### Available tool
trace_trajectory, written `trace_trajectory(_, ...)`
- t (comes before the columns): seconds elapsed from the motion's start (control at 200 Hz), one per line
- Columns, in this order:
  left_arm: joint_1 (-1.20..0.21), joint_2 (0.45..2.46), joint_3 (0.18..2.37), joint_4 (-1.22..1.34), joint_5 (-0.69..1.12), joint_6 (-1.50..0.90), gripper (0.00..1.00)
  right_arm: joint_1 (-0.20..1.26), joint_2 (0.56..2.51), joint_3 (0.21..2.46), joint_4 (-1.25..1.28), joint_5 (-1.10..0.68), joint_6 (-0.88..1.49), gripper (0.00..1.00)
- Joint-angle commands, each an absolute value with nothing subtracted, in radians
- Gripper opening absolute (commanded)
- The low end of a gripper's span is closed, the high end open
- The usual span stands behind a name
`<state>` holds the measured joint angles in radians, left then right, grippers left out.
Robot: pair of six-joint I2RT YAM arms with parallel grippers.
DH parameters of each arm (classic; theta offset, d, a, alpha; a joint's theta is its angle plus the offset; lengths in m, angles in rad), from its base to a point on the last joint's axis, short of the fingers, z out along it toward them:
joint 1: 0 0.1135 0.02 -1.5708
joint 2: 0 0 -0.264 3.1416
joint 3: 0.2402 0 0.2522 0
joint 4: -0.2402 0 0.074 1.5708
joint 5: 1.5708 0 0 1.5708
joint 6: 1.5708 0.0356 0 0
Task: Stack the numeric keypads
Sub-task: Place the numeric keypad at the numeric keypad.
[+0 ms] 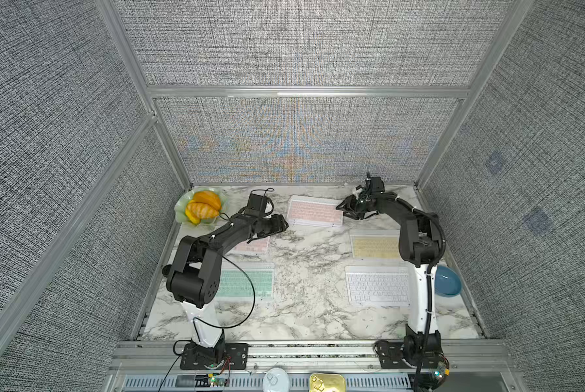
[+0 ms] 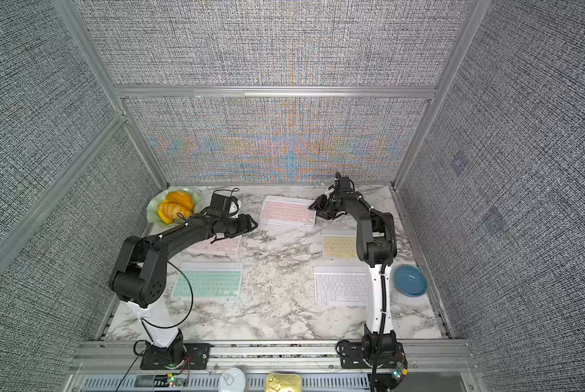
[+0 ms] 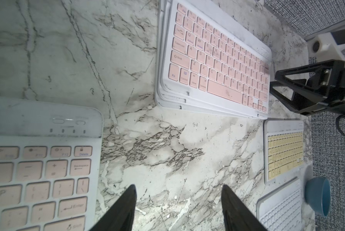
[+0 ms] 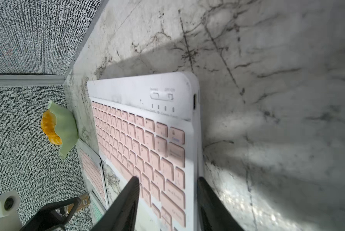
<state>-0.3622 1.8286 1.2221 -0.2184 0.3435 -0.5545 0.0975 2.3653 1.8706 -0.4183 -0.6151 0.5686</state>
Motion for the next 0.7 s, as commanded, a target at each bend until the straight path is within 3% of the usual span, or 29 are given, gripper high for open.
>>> trace_trajectory(0.0,-0.361,1.817,1.22,-0.207,0.349,-0.552,0.68,0.094,2.346,1.878,-0.431,-0.586,0.541,0.5)
trace_trajectory(0.31,-0.361,1.791,1.201,-0.199,0.351,-0.556,0.68,0.108,2.193,1.772,-0.432,-0.449,0.485,0.53)
trace_trajectory(0.695,-0.371,1.659,1.005,-0.116,0.375,-0.553,0.67,0.224,1.692,1.2,-0.33,-0.269,0.557,0.53)
